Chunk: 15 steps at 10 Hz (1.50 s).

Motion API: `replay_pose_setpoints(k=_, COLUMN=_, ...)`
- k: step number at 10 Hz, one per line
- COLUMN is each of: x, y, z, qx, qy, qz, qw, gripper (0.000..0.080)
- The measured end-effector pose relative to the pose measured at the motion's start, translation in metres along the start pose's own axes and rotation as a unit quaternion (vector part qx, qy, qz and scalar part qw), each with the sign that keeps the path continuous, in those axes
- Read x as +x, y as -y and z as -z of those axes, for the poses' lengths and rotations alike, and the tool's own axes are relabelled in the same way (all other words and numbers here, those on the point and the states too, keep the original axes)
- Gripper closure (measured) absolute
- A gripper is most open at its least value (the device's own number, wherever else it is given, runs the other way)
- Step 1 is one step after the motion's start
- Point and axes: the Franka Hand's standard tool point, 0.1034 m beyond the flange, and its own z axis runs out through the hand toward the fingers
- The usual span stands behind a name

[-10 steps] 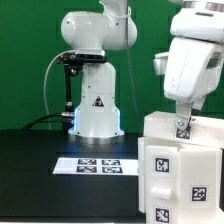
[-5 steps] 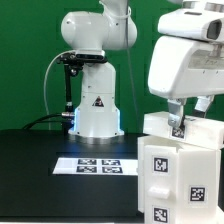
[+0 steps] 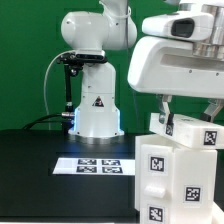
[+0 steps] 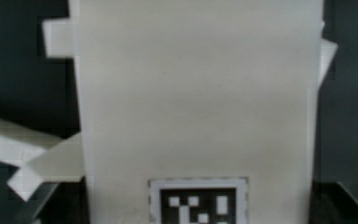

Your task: Assemble cabinet

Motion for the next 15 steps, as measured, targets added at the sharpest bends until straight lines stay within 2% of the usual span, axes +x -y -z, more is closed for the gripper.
replay_pose_setpoints(k=2, x=-0.0005, y=-0.0006, z=-0.0004, qx=0.013, qy=0.001, qz=-0.115, qw=0.993, gripper=0.0245)
replay_pose_setpoints(k=7, x=0.0003, y=0.0004, z=0.0005, qx=0.014, qy=0.003, qz=-0.274, qw=0.962, gripper=0.0245)
replay_pose_setpoints(k=8, x=0.0004, y=0.001, z=0.0008, qx=0.019, qy=0.003, qz=-0.328, qw=0.945, gripper=0.0245)
replay_pose_setpoints(k=9, x=-0.0012, y=-0.0008, z=0.0002, qx=0.036, qy=-0.004, qz=-0.397, qw=0.917, gripper=0.0245)
replay_pose_setpoints(k=11, x=-0.0028, y=-0.0019, z=-0.0011, qx=0.049, qy=-0.008, qz=-0.479, qw=0.876, gripper=0.0245)
replay_pose_setpoints(k=14, x=-0.0019, y=-0.0012, z=-0.003, qx=0.095, qy=-0.011, qz=-0.627, qw=0.773, gripper=0.0245)
replay_pose_setpoints(k=15, x=-0.0019, y=-0.0012, z=-0.0028, qx=0.103, qy=-0.007, qz=-0.658, qw=0.746, gripper=0.0245)
